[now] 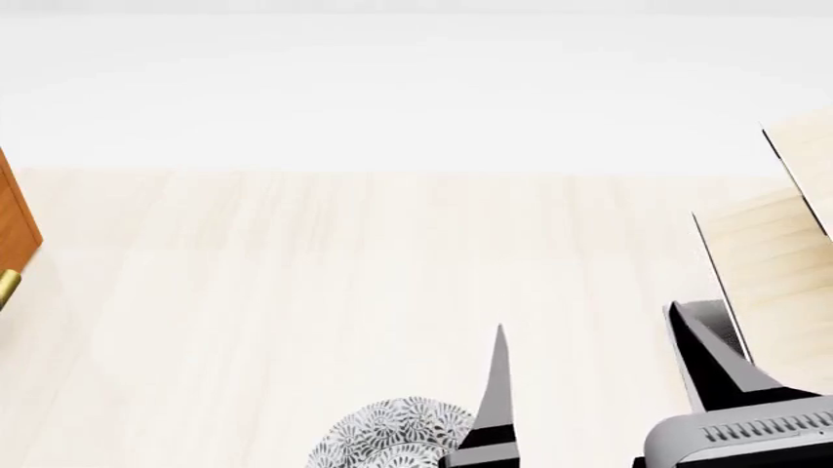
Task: Close the top drawer of the cabinet and put the bowl on top of it.
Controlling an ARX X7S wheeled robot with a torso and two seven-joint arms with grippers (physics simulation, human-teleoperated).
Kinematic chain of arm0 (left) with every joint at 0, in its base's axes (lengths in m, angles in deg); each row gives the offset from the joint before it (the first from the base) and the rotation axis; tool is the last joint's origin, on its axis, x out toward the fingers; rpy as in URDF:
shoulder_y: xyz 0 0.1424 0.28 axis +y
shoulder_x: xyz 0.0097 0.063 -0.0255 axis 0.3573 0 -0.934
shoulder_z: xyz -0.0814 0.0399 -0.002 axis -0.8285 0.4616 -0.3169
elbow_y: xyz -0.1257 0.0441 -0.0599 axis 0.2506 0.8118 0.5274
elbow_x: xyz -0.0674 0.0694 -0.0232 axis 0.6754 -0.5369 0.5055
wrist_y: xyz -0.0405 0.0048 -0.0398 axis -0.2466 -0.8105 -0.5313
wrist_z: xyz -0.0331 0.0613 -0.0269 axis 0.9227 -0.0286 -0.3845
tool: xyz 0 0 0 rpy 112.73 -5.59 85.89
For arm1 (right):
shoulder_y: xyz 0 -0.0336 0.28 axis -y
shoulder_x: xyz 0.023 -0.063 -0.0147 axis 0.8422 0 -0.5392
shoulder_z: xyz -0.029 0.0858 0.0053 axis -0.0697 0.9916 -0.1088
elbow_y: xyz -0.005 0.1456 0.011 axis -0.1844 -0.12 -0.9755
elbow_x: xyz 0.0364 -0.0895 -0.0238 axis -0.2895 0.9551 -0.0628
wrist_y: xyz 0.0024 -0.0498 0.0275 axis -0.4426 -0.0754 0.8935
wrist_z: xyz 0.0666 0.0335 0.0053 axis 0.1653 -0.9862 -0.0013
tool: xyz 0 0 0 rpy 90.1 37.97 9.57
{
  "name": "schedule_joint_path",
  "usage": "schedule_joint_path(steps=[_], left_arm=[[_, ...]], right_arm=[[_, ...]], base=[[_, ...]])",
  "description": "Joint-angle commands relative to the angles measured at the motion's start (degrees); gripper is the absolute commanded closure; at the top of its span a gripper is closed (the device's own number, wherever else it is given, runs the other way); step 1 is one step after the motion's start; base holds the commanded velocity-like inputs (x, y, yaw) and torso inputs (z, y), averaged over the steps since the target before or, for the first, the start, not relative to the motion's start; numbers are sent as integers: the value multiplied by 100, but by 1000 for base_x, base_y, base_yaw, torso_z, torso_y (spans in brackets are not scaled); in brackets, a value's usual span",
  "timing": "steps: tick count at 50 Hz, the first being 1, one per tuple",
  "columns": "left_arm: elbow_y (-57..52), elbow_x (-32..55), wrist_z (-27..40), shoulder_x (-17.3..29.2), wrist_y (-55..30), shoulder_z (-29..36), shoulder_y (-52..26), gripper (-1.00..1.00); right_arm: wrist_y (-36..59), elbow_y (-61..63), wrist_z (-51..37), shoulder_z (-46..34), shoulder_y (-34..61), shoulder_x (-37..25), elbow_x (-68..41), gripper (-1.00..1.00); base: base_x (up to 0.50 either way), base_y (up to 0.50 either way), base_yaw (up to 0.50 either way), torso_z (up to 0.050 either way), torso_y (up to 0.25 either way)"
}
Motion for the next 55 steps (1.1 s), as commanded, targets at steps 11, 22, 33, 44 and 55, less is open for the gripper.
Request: schedule_joint_path(steps=[11, 22, 33, 44, 55], left_arm=[[-1277, 477, 37, 64, -548, 67, 258, -100], [-2247, 885, 36, 198, -946, 202, 342, -100], [-3011, 1318, 101, 279, -1198, 121, 540, -100], [-3637, 1535, 63, 399, -1267, 213, 681, -100], [-4078, 2141, 200, 395, -1470, -50, 860, -100]], right_arm=[[-37, -72, 4, -115, 58, -47, 46, -100], [-278, -29, -251, -141, -6, -235, -158, -100], [-539, -104, -714, -413, 167, -434, -440, -100], [-636, -124, -856, -412, 200, -497, -498, -100], [-599, -120, -955, -220, 51, -579, -401, -100]], base=[[0, 0, 0, 0, 0], [0, 0, 0, 0, 0], [0, 0, 0, 0, 0], [0, 0, 0, 0, 0], [0, 0, 0, 0, 0]])
